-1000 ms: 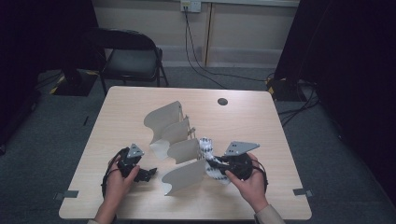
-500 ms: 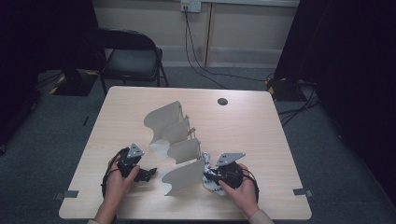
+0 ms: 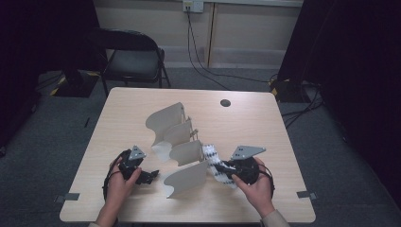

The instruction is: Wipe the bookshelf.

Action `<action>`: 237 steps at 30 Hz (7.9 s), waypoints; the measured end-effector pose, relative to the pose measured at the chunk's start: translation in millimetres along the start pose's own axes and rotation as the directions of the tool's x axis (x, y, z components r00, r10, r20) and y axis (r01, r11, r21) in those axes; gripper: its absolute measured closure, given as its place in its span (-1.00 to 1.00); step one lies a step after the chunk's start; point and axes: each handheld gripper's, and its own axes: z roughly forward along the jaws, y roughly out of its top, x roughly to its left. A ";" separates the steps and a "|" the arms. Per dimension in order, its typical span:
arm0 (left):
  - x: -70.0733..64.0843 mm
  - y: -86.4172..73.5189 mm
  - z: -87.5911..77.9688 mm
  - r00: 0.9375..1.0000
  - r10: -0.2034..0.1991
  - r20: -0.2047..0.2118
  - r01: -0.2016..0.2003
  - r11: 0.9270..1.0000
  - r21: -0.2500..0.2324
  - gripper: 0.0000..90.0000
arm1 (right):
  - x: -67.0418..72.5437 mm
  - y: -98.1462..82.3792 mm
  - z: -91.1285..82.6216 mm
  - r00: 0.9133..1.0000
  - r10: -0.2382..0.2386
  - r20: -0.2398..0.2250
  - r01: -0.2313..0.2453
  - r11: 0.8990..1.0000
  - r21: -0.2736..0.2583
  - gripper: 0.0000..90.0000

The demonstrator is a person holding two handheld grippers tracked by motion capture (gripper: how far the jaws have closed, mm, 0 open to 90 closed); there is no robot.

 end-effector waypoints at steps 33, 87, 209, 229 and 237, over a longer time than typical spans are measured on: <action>0.0 0.0 0.0 1.000 0.000 0.000 0.000 1.000 0.000 -1.00 | 13.6 -45.1 46.0 0.999 0.015 -0.051 -0.008 0.990 0.142 0.77; -0.4 0.2 0.1 1.000 0.001 -0.001 -0.001 1.000 0.002 -1.00 | 22.6 -1.1 -28.5 0.998 -0.063 0.003 0.063 0.997 -0.054 0.73; -3.7 1.1 1.0 1.000 0.006 0.002 -0.006 1.000 0.001 -1.00 | -32.5 -28.6 35.8 0.996 0.053 0.066 -0.057 0.997 0.057 0.71; -3.6 1.1 1.0 1.000 0.007 0.003 -0.007 1.000 0.001 -1.00 | -64.8 -13.3 70.3 0.980 0.116 0.161 -0.127 0.990 0.063 0.64; -3.7 1.1 1.0 1.000 0.007 0.003 -0.007 1.000 0.001 -1.00 | -64.7 -13.9 73.6 0.979 0.109 0.172 -0.124 0.989 0.082 0.54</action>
